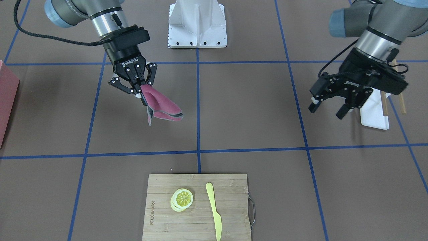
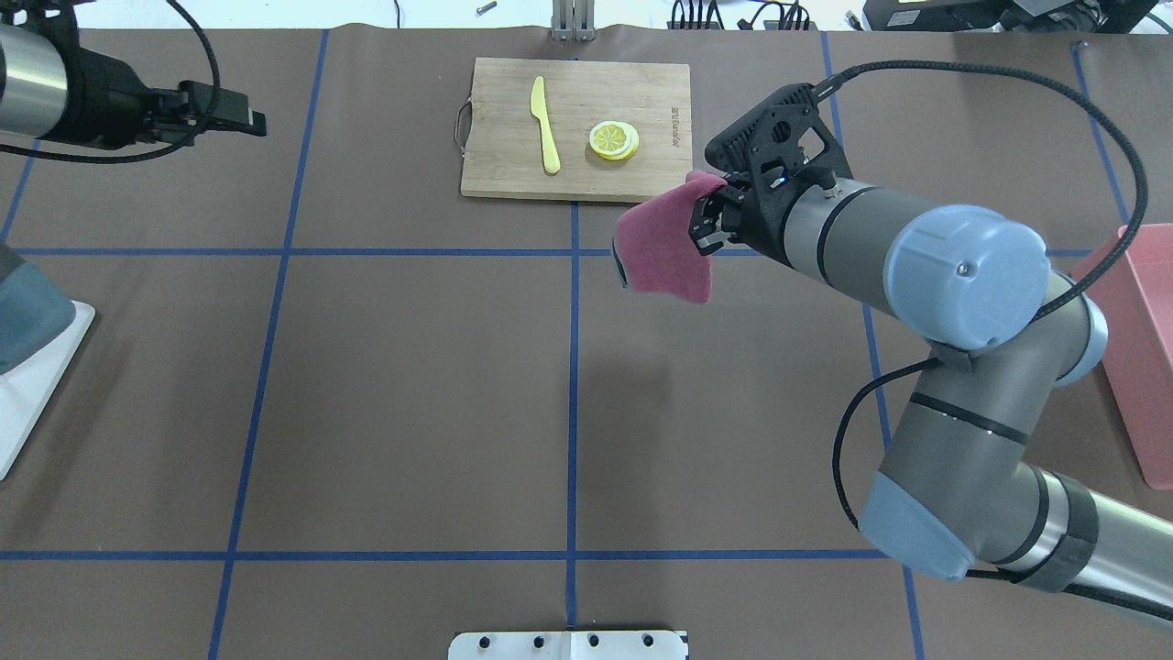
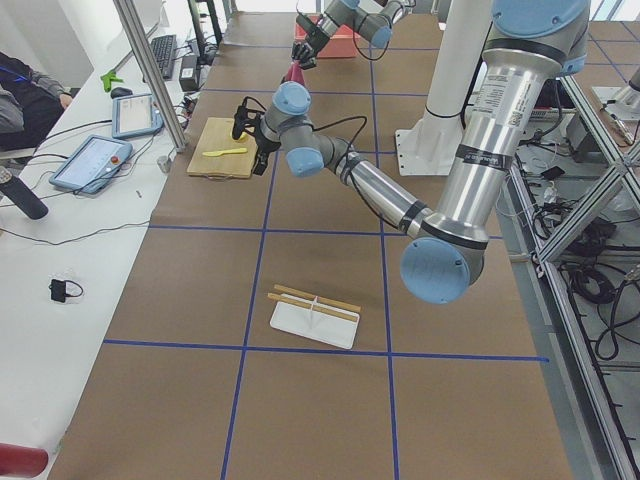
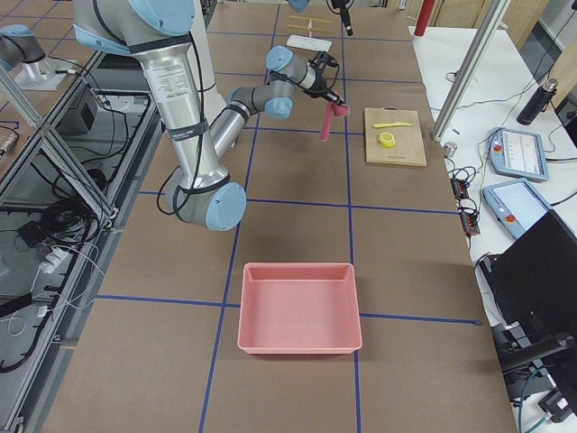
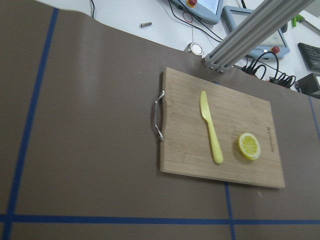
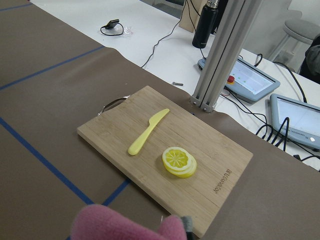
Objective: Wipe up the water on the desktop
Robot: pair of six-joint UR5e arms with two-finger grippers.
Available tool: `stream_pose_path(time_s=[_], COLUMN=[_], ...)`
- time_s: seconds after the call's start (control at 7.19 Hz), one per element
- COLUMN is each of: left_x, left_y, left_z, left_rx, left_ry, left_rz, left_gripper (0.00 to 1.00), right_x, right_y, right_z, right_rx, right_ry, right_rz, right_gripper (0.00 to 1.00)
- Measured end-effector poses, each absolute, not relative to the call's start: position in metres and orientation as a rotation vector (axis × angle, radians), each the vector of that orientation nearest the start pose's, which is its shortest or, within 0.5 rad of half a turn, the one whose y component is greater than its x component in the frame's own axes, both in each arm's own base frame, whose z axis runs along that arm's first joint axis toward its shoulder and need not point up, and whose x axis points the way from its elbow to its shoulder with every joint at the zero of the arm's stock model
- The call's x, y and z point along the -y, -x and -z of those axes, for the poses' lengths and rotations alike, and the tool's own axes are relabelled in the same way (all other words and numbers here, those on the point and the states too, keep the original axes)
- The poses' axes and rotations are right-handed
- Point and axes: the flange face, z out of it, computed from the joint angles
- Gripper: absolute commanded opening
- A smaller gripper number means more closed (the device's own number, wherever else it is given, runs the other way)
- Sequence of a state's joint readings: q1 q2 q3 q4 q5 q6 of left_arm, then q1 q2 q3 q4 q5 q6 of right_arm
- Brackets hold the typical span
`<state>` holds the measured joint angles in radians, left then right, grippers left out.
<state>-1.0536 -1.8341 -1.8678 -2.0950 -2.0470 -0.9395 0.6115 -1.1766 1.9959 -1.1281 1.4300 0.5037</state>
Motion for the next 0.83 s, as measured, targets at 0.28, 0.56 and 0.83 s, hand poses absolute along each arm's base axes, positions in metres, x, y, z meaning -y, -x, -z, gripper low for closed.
stream_pose_path(time_s=[0.28,0.56,0.83], left_x=[0.555,0.566,0.577], left_y=[-0.126,-0.031,0.049], left_z=[-0.373,-0.424,-0.505], left_rx=[-0.769,-0.603,-0.566], left_ry=[-0.572,-0.546,-0.457], left_rz=[-0.086,-0.156,-0.209], left_gripper=[0.98,0.98,0.98], right_x=[0.467,0.485,0.501], right_y=[0.338,0.316,0.294], right_z=[-0.216,-0.227,-0.238], right_rx=[0.720,0.672,0.639], right_ry=[-0.928,-0.847,-0.767], right_rz=[0.304,0.288,0.267], right_gripper=[0.00,0.00,0.00])
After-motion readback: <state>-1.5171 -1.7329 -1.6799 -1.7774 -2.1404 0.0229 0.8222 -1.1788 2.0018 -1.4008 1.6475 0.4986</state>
